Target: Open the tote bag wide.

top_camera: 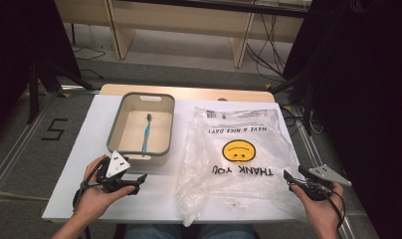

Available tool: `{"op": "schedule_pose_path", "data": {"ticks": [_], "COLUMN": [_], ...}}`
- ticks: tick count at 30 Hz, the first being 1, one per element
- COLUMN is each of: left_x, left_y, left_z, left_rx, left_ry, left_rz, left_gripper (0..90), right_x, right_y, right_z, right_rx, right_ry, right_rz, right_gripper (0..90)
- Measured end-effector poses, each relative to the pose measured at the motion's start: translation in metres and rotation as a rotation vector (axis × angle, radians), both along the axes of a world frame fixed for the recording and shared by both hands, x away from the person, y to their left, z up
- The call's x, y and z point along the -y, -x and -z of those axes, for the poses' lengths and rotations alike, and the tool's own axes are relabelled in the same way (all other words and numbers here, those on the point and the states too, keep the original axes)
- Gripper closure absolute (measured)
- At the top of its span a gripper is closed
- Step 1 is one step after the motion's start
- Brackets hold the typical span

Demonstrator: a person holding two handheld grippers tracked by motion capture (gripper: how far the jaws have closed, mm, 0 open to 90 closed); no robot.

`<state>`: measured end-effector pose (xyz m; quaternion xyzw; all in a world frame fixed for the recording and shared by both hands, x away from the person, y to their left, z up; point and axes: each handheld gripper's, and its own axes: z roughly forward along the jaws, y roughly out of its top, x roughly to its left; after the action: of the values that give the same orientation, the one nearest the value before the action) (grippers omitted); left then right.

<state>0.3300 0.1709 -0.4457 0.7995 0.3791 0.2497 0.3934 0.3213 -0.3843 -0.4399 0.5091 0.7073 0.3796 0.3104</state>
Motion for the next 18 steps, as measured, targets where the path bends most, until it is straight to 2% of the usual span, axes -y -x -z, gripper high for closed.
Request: {"op": "schedule_pose_path", "data": {"ticks": [8,18], "left_x": [0.007,0.020], "left_y": [0.003,0.006], "left_z": [0.000,0.001], "left_rx": [-0.008,-0.009], "left_ry": [0.006,0.008], "left_rz": [0.013,0.042], "left_gripper": [19.5,21.2], "right_x": [-0.001,0.001], "right_y": [-0.004,-0.008], "right_z": [0.000,0.002], "right_rx": [-0.025,-0.078], "right_ry": [0.004,0.015], "right_rz": [0.007,0.031], "right_gripper": [41.2,41.0]}}
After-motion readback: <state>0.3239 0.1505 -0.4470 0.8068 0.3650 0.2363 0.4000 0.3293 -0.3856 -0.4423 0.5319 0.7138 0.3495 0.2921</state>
